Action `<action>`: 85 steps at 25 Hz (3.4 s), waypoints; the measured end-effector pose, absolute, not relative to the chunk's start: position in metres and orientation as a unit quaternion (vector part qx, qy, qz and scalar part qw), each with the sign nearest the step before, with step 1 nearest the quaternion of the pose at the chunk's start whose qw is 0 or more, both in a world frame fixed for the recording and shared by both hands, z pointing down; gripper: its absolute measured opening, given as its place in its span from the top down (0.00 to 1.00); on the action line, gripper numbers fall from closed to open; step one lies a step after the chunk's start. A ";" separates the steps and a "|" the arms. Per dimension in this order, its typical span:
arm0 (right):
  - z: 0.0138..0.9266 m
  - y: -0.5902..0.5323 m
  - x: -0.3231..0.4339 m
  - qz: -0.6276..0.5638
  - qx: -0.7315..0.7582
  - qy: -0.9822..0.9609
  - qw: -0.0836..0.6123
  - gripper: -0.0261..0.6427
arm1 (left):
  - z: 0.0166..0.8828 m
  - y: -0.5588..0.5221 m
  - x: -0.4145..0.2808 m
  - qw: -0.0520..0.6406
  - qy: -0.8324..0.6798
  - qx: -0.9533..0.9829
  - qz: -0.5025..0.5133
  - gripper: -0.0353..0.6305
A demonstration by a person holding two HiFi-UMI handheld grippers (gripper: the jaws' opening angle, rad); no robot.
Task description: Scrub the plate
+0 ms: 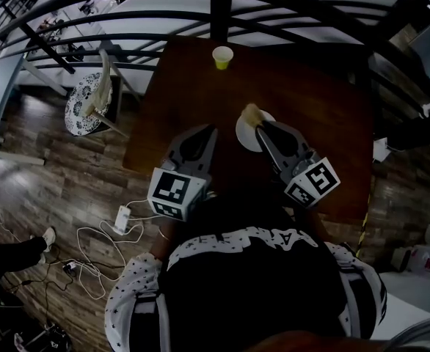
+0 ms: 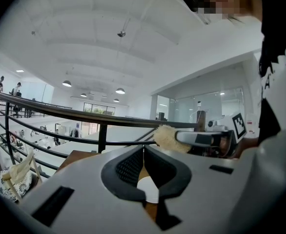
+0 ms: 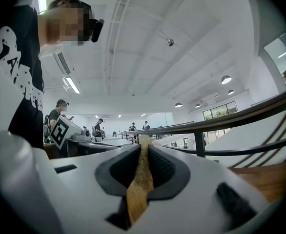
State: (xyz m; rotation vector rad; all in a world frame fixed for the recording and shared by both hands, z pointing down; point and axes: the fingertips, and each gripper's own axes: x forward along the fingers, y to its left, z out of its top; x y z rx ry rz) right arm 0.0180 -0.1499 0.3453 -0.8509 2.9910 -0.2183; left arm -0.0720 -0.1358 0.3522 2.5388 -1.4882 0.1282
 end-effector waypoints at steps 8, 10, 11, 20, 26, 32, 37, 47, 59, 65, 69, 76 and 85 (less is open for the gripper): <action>0.348 -0.152 0.017 -0.071 -0.279 0.958 0.006 0.89 | 0.358 -0.136 -0.079 0.104 -0.506 0.855 0.041 0.92; 0.351 -0.151 0.019 -0.072 -0.281 0.957 0.004 0.89 | 0.361 -0.133 -0.078 0.108 -0.505 0.855 0.042 0.92; 0.351 -0.150 0.021 -0.073 -0.282 0.957 0.002 0.89 | 0.362 -0.133 -0.076 0.110 -0.504 0.856 0.043 0.92; 0.361 -0.164 0.039 -0.083 -0.287 0.954 -0.015 0.89 | 0.364 -0.142 -0.061 0.114 -0.501 0.857 0.043 0.92; 0.377 -0.176 0.040 -0.090 -0.285 0.954 -0.029 0.89 | 0.370 -0.153 -0.061 0.117 -0.505 0.854 0.048 0.92; 0.395 -0.183 0.040 -0.107 -0.280 0.953 -0.044 0.89 | 0.375 -0.157 -0.064 0.114 -0.517 0.847 0.050 0.92; 0.410 -0.196 0.043 -0.115 -0.281 0.951 -0.061 0.89 | 0.388 -0.163 -0.064 0.121 -0.522 0.842 0.056 0.92; 0.442 -0.208 0.044 -0.124 -0.281 0.946 -0.099 0.89 | 0.418 -0.161 -0.061 0.148 -0.533 0.830 0.067 0.92; 0.492 -0.231 0.040 -0.136 -0.284 0.935 -0.162 0.89 | 0.419 -0.160 -0.064 0.155 -0.547 0.821 0.058 0.92; 0.522 -0.237 0.038 -0.140 -0.277 0.929 -0.202 0.89 | 0.423 -0.158 -0.065 0.160 -0.554 0.815 0.055 0.92; 0.536 -0.239 0.034 -0.140 -0.272 0.926 -0.222 0.89 | 0.424 -0.156 -0.066 0.160 -0.557 0.813 0.055 0.92; 0.558 -0.243 0.033 -0.140 -0.269 0.919 -0.251 0.89 | 0.426 -0.153 -0.074 0.164 -0.570 0.803 0.056 0.92; 0.571 -0.242 0.025 -0.135 -0.262 0.916 -0.272 0.89 | 0.423 -0.147 -0.086 0.171 -0.586 0.791 0.043 0.92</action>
